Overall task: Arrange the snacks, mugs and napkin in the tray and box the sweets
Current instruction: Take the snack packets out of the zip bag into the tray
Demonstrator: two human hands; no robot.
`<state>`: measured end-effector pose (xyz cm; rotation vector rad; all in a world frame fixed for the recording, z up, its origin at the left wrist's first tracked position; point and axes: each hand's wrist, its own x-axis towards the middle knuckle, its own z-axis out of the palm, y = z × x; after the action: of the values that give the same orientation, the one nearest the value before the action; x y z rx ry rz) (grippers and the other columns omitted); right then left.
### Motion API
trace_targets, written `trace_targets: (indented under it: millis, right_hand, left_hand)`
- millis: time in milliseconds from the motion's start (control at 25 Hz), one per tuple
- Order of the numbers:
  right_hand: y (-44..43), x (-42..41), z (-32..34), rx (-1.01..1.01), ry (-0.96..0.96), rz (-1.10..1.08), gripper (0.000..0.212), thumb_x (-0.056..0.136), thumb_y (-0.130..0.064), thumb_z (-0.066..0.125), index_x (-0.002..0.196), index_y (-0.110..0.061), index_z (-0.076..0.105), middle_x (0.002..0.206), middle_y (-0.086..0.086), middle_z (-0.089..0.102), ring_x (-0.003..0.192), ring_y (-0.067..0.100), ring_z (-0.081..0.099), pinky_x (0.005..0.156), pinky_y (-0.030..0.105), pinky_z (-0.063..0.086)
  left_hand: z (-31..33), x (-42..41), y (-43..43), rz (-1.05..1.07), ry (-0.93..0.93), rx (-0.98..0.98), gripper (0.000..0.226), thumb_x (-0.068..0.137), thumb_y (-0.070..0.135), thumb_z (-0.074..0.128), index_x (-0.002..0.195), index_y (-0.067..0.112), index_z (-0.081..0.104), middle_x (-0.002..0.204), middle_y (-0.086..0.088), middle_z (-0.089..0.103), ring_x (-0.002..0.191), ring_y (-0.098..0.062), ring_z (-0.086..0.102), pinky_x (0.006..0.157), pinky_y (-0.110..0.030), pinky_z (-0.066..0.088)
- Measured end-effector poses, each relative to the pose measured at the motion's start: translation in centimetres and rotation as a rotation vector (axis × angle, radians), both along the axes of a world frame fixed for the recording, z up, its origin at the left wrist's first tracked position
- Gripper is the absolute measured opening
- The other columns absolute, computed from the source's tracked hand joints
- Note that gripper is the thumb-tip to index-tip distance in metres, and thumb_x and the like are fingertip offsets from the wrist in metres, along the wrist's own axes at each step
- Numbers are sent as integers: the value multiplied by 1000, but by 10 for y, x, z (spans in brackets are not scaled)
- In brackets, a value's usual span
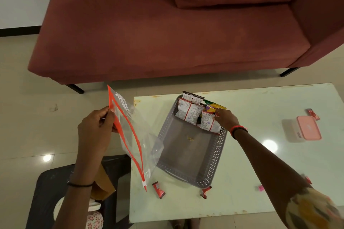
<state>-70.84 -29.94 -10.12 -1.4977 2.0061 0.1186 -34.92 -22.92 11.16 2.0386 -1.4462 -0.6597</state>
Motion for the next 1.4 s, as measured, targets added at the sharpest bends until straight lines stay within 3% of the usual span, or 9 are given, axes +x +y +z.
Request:
trace_targets:
  millis: [160,360,880,1240,1320,1400]
  right_hand:
    - [5,3,-2,-91,165,67,29,90,-23,56,114,-7,62,115,17,64,108,34,58,89,43,50]
    - [9,2,-8,-45,133,10,23,94,-17,50,107,-5,63,114,18,64,103,35,61,89,43,50]
    - [11,-3,-8,-249,138,-31,24,92,-6,41,91,-4,65,96,18,69,85,36,64,75,41,52]
    - [13,2,-1,-330,140,-50,29,91,-9,50,118,-3,60,108,19,64,96,36,62,81,43,53]
    - [16,18,8,-399,36,-70,30,91,-11,52,119,-4,60,111,18,65,99,34,62,82,41,52]
    - [20,42,20,-358,-267,-151,29,90,-17,58,116,-4,61,114,16,67,102,28,64,83,33,52]
  left_hand:
    - [-2,0,-1,14,9,7,34,94,26,47,116,4,62,101,-17,70,78,-23,65,78,-32,49]
    - [-4,1,1,8,2,14,35,94,27,48,116,4,62,102,-17,70,77,-19,63,76,-30,49]
    - [-6,1,11,-15,11,-18,35,93,25,48,117,3,61,105,-17,70,80,-20,62,78,-32,49]
    - [-7,-2,14,-11,29,-24,34,93,27,48,117,6,61,101,-12,69,76,-18,62,73,-24,47]
    - [-3,-7,14,-17,77,-8,34,94,27,47,120,9,60,97,-7,67,75,-17,63,70,-19,47]
    - [4,-13,14,-12,152,7,32,95,31,44,117,16,61,97,-2,65,75,-11,61,70,-19,46]
